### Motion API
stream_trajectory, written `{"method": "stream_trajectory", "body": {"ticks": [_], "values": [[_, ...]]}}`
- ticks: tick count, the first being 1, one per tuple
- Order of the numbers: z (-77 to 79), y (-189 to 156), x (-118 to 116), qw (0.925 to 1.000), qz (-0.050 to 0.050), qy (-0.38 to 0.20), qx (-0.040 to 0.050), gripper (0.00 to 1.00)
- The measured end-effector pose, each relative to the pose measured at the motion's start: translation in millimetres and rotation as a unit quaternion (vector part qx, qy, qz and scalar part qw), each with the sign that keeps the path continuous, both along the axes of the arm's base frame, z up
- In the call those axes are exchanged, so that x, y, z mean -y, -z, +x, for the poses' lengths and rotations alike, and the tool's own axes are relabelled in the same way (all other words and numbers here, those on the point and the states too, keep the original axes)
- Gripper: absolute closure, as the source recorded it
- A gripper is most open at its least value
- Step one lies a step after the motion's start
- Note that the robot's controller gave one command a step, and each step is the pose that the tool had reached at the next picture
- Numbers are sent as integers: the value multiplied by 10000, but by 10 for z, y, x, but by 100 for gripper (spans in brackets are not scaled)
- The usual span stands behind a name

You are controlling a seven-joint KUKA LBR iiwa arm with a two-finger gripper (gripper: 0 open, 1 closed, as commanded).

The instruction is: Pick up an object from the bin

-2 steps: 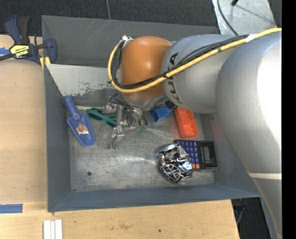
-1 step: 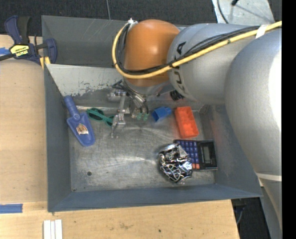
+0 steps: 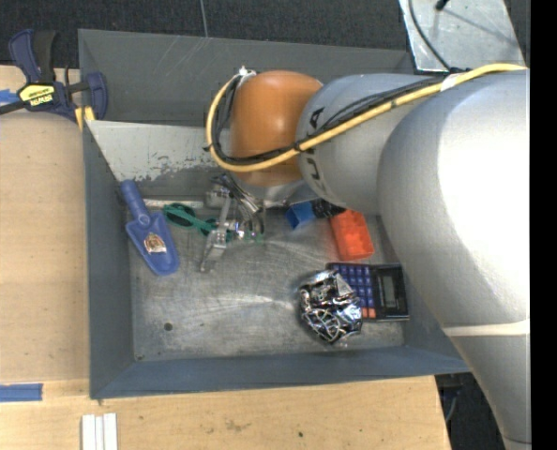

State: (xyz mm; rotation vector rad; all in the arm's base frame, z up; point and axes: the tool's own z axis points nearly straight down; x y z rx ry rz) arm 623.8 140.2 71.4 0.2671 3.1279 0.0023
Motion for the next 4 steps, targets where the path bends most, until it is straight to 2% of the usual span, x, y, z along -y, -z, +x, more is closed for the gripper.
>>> {"method": "stream_trajectory", "body": {"ticks": [1,3,4], "values": [[-1,-106,-12,10000,4,5,21,100],[-14,-154,-8,10000,-2,5,-5,100],[-21,-319,-6,10000,-5,6,-19,100]]}}
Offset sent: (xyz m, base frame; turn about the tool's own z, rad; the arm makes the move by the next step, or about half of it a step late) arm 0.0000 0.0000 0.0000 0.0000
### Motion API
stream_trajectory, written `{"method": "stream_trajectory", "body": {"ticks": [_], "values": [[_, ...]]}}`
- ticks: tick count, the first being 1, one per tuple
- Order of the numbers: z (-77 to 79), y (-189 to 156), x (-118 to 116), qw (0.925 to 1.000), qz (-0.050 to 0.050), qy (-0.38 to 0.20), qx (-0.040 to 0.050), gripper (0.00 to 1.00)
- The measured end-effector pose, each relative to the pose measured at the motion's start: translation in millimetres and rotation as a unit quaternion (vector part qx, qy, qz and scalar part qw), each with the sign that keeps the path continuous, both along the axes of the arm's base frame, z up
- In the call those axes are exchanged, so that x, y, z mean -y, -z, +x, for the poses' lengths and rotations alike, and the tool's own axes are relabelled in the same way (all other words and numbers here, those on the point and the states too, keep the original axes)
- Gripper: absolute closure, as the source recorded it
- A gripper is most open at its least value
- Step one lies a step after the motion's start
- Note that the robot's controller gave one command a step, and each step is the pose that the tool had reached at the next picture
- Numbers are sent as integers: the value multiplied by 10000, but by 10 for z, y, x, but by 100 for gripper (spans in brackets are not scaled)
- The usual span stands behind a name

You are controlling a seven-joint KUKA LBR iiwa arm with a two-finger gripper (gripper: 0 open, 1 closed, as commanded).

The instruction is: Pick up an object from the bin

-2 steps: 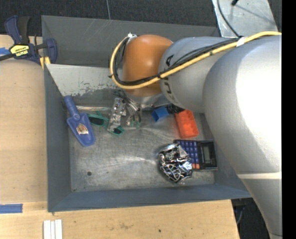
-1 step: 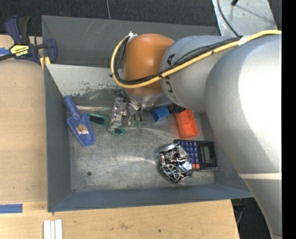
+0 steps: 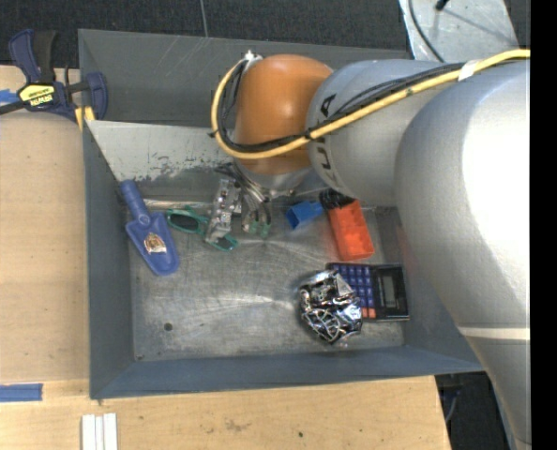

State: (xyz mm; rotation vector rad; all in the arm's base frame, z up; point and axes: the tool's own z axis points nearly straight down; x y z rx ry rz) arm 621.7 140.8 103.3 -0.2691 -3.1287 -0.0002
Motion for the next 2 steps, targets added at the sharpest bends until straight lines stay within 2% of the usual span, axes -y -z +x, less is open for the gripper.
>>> {"method": "stream_trajectory", "body": {"ticks": [2], "values": [[19,-215,-2,10000,7,0,34,100]]}}
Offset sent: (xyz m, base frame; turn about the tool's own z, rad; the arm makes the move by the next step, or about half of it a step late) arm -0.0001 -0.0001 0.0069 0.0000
